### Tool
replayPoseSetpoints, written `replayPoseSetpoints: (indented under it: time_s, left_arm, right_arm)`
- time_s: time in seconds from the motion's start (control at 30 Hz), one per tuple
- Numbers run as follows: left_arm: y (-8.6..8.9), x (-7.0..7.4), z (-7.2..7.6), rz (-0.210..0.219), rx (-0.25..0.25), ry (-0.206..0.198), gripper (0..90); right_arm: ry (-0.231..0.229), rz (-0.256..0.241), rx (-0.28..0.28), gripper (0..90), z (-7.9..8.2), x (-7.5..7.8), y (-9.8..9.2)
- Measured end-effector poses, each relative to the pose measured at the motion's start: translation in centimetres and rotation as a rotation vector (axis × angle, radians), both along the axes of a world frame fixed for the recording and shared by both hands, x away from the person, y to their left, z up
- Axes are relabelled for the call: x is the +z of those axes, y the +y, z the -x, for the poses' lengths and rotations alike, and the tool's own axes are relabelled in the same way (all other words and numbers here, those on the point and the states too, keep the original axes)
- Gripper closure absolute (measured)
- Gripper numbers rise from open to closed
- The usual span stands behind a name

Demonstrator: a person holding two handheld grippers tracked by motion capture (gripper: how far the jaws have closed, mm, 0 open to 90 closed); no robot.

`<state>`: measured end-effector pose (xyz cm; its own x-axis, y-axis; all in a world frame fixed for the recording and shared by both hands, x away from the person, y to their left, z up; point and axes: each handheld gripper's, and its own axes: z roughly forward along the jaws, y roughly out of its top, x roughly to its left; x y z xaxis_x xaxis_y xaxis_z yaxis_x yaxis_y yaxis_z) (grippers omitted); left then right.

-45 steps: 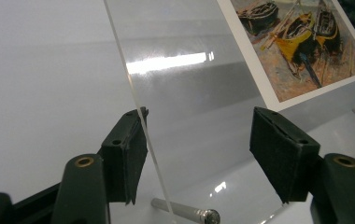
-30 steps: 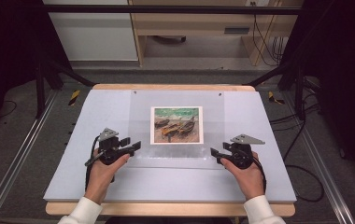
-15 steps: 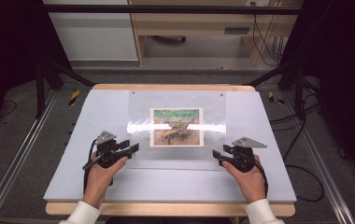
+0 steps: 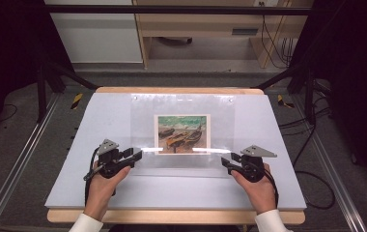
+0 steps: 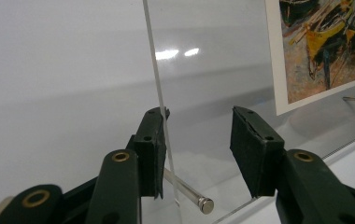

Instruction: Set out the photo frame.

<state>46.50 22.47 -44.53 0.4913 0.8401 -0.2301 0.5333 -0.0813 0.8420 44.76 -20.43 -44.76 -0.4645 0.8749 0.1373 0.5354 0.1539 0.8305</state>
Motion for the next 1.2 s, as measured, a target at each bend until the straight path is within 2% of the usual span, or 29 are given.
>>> replayPoseSetpoints:
  time_s: [0.37, 1.2]
  left_arm:
    - [0.2, -0.3, 0.6, 0.006, 0.000, -0.015, 57.9]
    - [0.4, -0.6, 1.7, -0.004, -0.004, -0.014, 62.5]
  right_arm:
    - [-0.007, 0.012, 0.000, 56.8, 0.5, -0.1, -0.1]
    - [-0.006, 0.036, 0.008, 63.7, 1.5, -0.5, -0.3]
